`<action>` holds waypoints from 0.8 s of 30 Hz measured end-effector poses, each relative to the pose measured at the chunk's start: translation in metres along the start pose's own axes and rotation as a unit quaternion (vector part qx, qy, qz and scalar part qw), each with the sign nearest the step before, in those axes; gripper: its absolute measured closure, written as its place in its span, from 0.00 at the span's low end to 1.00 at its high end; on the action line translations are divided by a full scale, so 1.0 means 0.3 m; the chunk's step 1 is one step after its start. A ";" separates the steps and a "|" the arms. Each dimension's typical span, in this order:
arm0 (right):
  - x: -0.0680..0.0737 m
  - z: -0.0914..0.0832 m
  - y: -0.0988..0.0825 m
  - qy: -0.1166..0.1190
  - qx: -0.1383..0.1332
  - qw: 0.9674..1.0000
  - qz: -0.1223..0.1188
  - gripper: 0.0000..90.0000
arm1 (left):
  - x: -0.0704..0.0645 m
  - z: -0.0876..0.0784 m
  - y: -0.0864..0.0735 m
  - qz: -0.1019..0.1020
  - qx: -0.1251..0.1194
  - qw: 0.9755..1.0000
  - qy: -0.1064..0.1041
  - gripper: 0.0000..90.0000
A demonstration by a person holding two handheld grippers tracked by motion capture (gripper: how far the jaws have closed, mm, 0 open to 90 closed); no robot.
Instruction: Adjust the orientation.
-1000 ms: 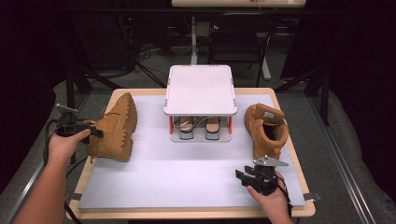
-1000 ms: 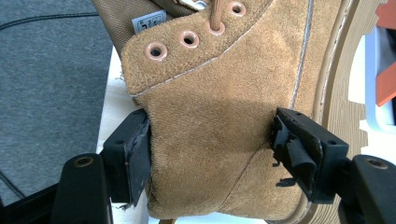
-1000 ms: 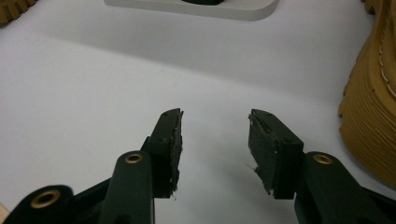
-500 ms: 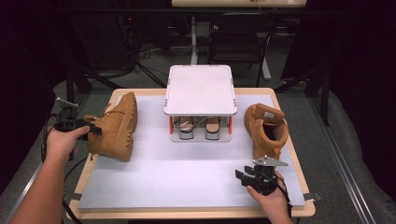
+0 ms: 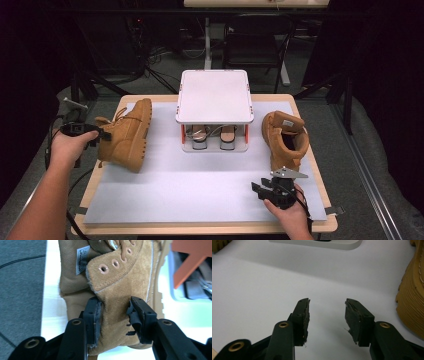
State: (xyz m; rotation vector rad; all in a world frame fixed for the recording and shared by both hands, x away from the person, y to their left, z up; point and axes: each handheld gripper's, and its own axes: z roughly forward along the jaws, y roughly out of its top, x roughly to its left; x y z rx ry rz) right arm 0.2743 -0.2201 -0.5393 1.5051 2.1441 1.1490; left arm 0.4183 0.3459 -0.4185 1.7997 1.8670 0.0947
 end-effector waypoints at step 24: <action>-0.009 -0.002 -0.001 0.001 -0.001 1.000 0.005 0.61 | -0.198 0.040 0.040 0.026 0.035 0.998 -0.045 0.90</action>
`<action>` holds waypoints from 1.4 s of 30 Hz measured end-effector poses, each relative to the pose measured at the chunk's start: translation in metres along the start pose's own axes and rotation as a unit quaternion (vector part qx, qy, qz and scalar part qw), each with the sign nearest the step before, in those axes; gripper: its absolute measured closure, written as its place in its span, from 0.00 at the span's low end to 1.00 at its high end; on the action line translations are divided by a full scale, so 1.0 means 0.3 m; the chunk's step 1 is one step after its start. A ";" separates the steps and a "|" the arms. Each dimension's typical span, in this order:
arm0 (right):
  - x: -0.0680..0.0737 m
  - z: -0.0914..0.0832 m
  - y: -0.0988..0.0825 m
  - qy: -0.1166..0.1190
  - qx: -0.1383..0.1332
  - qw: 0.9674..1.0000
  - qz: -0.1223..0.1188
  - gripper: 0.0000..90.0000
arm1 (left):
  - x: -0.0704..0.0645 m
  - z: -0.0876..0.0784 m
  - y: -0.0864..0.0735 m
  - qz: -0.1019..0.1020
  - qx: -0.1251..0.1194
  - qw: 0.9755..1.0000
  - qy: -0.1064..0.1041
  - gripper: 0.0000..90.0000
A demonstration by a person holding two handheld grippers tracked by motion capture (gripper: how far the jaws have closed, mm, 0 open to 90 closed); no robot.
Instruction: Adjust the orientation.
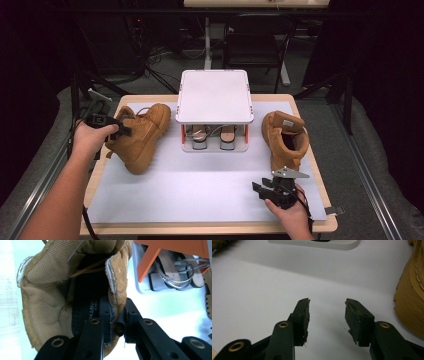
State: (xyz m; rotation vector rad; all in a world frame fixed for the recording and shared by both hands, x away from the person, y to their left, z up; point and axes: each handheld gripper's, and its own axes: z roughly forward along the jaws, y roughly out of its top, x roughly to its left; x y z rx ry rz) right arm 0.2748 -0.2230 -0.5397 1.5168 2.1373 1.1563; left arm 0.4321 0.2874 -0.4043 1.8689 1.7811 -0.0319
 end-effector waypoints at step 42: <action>-0.003 -0.007 0.003 -0.004 -0.008 1.000 0.005 0.61 | -0.198 0.091 -0.035 0.054 0.062 0.997 0.013 0.90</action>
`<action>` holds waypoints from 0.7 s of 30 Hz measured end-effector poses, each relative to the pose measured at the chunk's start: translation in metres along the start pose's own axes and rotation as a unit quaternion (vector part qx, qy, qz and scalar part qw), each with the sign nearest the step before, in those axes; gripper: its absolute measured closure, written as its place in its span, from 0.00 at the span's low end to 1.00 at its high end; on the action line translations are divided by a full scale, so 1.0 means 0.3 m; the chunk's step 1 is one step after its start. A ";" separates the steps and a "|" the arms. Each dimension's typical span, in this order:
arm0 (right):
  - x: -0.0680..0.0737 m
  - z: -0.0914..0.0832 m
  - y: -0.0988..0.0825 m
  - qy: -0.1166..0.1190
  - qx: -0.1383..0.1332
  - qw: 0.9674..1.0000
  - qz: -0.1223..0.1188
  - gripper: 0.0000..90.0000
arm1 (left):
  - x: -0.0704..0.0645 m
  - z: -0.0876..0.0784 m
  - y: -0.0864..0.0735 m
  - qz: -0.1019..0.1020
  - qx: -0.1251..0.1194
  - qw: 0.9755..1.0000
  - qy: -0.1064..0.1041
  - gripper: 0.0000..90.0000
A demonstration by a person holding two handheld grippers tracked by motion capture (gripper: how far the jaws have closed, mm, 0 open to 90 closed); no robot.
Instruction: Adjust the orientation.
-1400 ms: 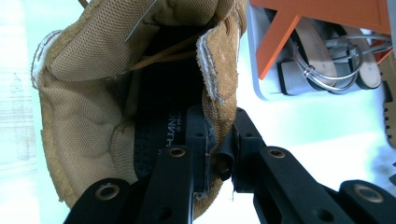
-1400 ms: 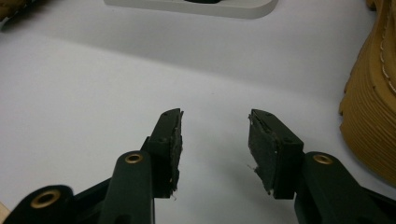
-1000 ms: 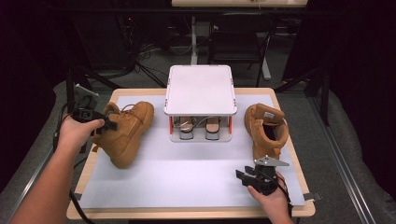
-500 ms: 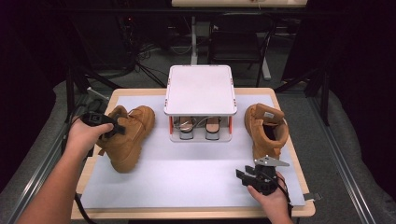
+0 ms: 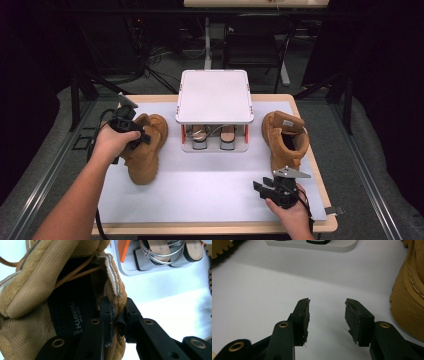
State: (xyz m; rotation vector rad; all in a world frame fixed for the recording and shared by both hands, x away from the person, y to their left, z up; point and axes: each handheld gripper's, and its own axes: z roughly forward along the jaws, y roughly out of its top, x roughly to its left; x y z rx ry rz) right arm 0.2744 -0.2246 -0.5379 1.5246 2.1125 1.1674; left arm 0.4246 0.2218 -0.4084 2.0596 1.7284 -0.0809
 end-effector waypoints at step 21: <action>-0.002 -0.002 0.001 0.001 0.001 1.000 0.001 0.61 | -0.050 0.053 0.007 0.014 0.034 0.999 0.011 0.87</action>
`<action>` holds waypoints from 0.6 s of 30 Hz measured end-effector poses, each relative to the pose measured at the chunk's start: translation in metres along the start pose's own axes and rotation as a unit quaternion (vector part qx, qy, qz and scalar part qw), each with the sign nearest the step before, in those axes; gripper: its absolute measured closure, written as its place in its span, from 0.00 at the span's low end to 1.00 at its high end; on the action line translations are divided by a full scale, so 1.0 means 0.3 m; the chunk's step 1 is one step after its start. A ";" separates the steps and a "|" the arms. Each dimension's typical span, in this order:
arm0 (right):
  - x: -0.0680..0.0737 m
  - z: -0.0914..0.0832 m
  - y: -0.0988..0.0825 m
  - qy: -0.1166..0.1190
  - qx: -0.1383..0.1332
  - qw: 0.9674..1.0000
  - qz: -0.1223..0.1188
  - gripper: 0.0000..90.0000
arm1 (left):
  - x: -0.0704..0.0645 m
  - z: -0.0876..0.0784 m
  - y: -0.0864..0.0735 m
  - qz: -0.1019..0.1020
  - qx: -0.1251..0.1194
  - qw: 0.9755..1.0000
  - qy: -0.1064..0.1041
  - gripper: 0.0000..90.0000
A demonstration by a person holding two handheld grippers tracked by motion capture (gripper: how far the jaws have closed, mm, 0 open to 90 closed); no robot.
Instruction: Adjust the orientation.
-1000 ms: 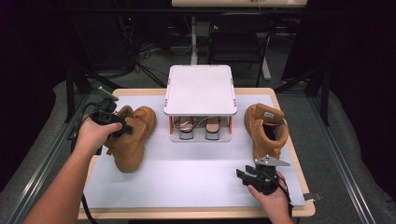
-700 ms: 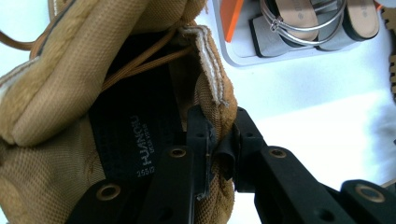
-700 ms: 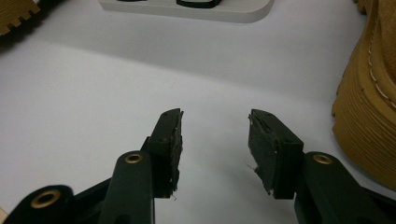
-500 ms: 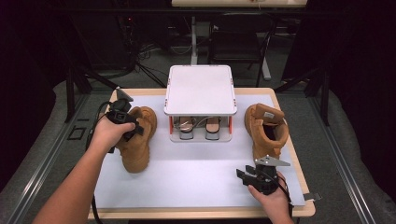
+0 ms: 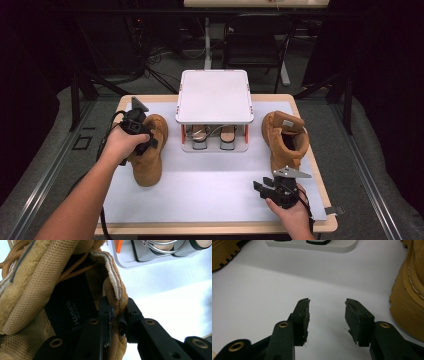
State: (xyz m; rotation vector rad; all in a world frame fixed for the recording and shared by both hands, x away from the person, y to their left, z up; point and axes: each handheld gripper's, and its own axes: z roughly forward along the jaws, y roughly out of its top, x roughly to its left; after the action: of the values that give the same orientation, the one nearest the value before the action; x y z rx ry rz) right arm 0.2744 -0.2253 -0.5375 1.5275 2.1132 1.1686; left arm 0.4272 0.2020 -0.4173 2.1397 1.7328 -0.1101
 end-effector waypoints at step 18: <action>0.000 0.003 -0.003 0.002 0.004 1.000 0.002 0.60 | -0.027 0.015 0.008 0.008 0.030 0.999 0.020 0.77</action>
State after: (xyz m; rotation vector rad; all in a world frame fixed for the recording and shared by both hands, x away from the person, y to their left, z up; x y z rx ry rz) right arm 0.2745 -0.2249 -0.5388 1.5346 2.1204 1.1667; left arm 0.4283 0.1926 -0.4184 2.2123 1.7552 -0.1173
